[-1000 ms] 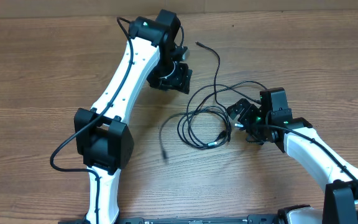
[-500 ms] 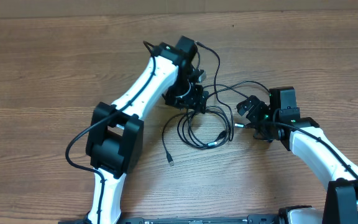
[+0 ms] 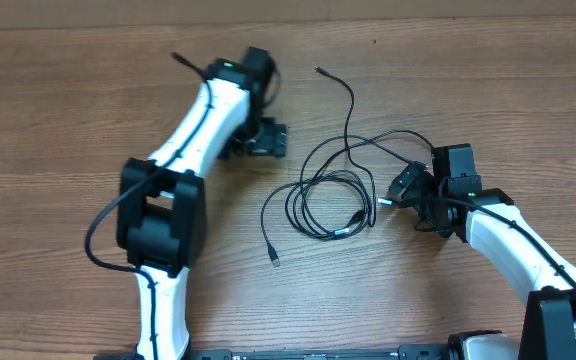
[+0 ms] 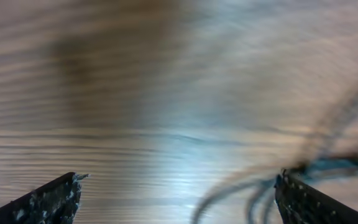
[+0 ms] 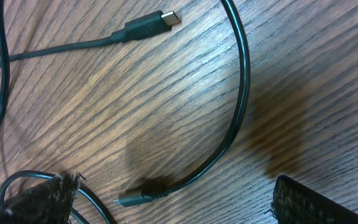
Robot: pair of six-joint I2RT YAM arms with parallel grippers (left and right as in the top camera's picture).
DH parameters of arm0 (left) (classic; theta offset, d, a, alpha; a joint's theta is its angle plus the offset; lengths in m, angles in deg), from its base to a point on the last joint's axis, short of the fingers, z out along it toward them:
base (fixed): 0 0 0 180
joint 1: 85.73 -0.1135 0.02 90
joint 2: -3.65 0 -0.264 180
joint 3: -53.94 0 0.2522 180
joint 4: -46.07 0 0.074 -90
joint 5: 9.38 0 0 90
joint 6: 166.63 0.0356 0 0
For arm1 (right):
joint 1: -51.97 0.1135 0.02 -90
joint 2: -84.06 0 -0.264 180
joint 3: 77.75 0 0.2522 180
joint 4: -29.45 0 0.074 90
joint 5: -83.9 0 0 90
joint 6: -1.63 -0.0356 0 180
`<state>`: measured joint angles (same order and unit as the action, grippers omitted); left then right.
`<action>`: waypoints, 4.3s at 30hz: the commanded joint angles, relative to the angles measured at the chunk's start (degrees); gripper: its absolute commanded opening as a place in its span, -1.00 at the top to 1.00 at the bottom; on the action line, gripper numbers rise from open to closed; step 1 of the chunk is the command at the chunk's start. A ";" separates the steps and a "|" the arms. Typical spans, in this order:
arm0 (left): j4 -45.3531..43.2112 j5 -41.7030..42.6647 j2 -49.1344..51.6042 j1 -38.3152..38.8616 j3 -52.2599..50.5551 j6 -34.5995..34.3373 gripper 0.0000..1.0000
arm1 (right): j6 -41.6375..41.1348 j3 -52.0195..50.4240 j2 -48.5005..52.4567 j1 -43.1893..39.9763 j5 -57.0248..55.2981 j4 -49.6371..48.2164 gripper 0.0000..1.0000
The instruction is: Untangle cables
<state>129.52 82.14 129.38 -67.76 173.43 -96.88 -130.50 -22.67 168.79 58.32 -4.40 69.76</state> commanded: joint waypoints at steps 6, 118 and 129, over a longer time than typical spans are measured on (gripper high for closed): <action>-1.40 -2.05 -1.33 -5.11 -0.55 -1.64 -0.99 | 0.20 1.07 0.26 -0.42 0.09 2.34 -1.00; -1.40 -2.05 -1.33 -5.60 -0.55 -1.64 -0.99 | 7.65 23.02 26.58 21.99 -11.39 -19.17 0.10; -1.40 -2.05 -1.33 -5.60 -0.55 -1.64 -0.99 | 8.07 23.02 30.93 17.44 -18.45 -32.81 -0.28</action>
<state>128.10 80.77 129.38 -73.20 173.41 -97.71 -122.68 -0.83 197.68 77.40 -20.88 38.85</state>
